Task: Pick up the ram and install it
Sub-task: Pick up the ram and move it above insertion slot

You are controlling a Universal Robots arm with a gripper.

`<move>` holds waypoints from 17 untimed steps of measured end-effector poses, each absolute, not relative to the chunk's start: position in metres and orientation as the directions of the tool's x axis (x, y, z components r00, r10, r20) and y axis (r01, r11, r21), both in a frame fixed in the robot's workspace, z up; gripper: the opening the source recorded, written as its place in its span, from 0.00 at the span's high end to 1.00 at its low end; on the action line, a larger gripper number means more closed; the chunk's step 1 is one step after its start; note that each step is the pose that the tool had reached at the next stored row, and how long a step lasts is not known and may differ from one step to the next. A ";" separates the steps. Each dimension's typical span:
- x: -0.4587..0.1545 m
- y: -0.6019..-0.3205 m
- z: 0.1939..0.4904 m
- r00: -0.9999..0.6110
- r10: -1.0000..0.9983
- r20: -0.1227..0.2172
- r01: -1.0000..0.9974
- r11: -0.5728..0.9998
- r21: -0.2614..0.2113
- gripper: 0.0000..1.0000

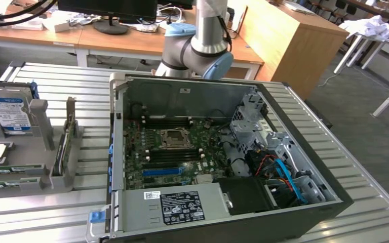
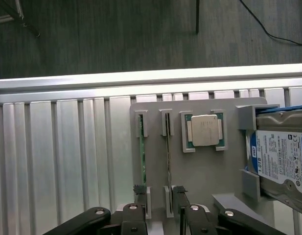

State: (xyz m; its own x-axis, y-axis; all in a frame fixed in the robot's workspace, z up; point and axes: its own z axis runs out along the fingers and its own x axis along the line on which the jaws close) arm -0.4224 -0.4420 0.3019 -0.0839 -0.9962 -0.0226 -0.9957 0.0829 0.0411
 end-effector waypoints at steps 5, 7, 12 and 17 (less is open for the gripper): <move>-0.422 -0.442 0.293 -0.084 -0.996 -0.023 -0.996 0.083 0.041 0.64; -0.422 -0.442 0.290 -0.084 -0.996 -0.023 -0.996 0.083 0.041 0.64; -0.422 -0.442 0.283 -0.084 -0.996 -0.023 -0.996 0.083 0.041 0.64; -0.422 -0.442 0.276 -0.084 -0.996 -0.023 -0.996 0.083 0.041 0.64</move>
